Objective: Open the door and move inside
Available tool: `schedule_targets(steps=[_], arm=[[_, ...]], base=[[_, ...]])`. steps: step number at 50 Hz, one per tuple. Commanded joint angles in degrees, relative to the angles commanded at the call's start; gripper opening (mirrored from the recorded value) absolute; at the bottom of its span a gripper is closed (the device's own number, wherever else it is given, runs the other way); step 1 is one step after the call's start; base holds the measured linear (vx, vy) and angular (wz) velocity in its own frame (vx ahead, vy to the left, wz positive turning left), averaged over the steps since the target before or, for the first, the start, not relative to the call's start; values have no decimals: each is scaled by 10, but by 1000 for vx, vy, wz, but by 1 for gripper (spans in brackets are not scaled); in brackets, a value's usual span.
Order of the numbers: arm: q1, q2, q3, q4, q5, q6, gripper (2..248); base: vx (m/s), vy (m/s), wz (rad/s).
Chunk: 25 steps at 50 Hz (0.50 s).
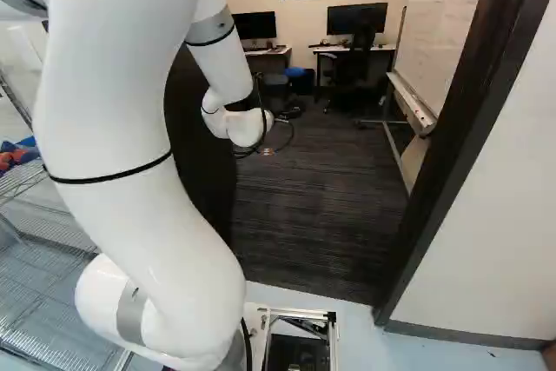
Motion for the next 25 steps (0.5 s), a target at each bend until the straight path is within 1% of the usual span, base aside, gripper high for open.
schedule_targets(steps=[13,25], arm=[[3,21,25,1,0,0,247],[8,48,58,2,0,0,247]], base=[[0,0,0],[0,0,0]])
